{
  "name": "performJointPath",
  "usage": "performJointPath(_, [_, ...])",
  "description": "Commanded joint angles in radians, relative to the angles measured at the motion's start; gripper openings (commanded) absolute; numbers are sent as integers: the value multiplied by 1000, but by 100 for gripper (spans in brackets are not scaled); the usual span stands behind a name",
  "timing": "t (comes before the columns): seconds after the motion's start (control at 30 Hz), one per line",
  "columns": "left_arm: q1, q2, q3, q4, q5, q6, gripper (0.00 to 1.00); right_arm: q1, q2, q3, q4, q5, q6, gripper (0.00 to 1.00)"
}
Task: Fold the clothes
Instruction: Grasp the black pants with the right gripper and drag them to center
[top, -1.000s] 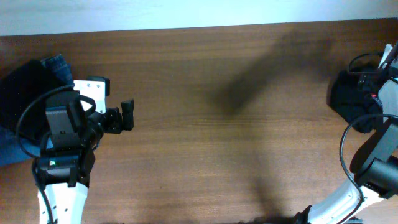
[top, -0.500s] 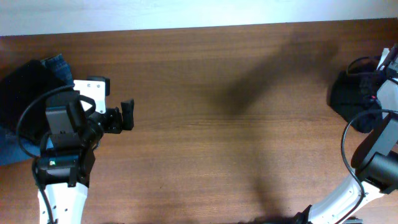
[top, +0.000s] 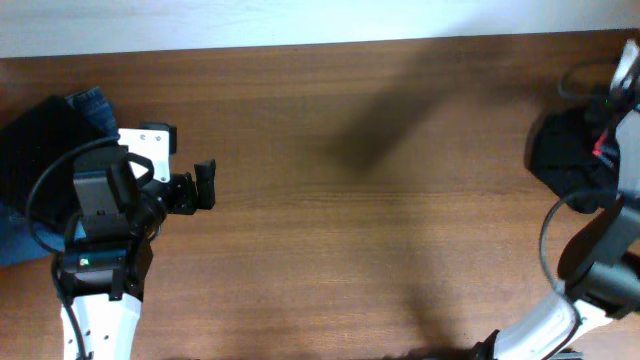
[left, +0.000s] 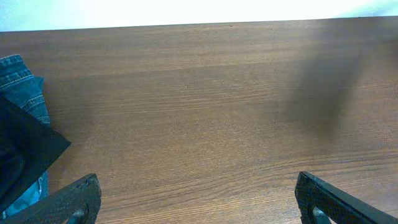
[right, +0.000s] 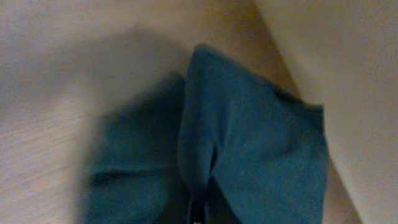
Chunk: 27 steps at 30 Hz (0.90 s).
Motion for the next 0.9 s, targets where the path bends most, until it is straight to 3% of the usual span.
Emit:
performJointPath(0.0, [-4,-2,21,7,15,-10,99,132,-164,228,-201,-494,-199,4])
performJointPath(0.13, [-4,-2,21,19,15,-10,99,240,-187,358,-343,-514,-233,4])
performJointPath(0.37, [-4,-2,21,23,15,-10,99,282,-188,374,-327,-512,-124,3])
performJointPath(0.87, [-4,-2,21,27,15,-10,100,298,-188,374,-332,-526,-99,4])
